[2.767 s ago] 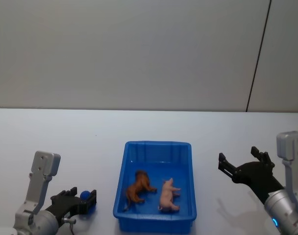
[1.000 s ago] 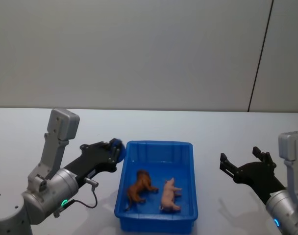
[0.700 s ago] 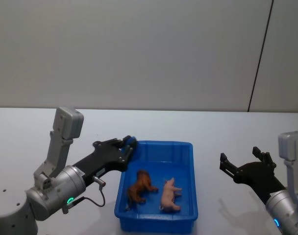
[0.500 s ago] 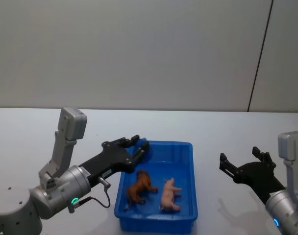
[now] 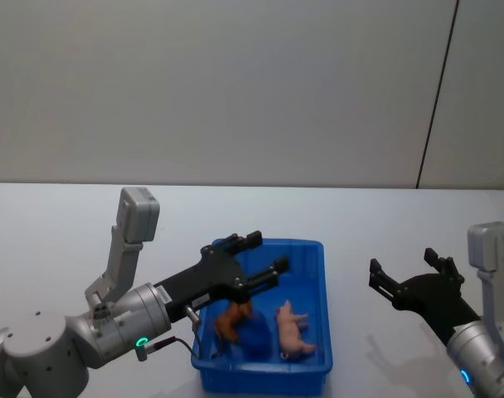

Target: Pick up the two dolls from the table and place them into the box.

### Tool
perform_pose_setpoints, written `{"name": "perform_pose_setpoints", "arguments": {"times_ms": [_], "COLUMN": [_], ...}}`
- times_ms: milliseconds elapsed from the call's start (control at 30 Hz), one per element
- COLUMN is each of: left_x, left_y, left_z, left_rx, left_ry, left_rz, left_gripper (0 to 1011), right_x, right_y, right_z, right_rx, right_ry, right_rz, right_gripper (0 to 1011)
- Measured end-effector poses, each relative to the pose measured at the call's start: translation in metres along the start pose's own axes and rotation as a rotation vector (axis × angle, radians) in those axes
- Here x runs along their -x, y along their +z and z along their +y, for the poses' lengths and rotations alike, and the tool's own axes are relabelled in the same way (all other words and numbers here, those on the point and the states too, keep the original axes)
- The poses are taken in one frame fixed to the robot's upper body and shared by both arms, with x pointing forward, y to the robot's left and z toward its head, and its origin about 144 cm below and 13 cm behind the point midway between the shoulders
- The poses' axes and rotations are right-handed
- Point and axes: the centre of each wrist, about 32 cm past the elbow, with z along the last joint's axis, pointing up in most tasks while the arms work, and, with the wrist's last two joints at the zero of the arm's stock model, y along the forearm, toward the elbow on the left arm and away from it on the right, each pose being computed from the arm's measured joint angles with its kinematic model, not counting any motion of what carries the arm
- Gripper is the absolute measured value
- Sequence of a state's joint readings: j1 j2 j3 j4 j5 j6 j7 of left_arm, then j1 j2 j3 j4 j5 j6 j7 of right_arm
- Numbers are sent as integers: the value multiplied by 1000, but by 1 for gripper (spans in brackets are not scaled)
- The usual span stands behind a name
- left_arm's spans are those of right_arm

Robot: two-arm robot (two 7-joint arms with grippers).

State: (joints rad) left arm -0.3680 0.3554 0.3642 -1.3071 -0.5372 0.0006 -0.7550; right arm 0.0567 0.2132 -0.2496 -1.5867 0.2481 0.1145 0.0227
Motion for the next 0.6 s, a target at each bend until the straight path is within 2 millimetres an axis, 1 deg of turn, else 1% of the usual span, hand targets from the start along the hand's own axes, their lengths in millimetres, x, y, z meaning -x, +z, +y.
{"name": "perform_pose_setpoints", "arguments": {"times_ms": [100,133,167,233,267,333,600], "left_x": [-1,-2,-2,-3,-3,-4,-5], "left_y": [-2,-3,-3,-4,-4,-5,-6], "left_z": [-2,-3,-4,-5,-5,-6,-8], "left_rx": [5,7,8,10,12,14,19], "left_ry": [-22,-32,-35,-42,-49,-58,-77], "left_rz": [6,7,8,10,11,13,17], "left_gripper": [818,872,872,925,970,1001,1001], "right_x": [0,0,0,0,0,0,0], "right_y": [0,0,0,0,0,0,0], "right_z": [0,0,0,0,0,0,0], "right_rx": [0,0,0,0,0,0,0], "right_ry": [0,0,0,0,0,0,0], "right_rz": [0,0,0,0,0,0,0], "right_gripper": [1001,1001,1001,1001,1001,1001,1001]}}
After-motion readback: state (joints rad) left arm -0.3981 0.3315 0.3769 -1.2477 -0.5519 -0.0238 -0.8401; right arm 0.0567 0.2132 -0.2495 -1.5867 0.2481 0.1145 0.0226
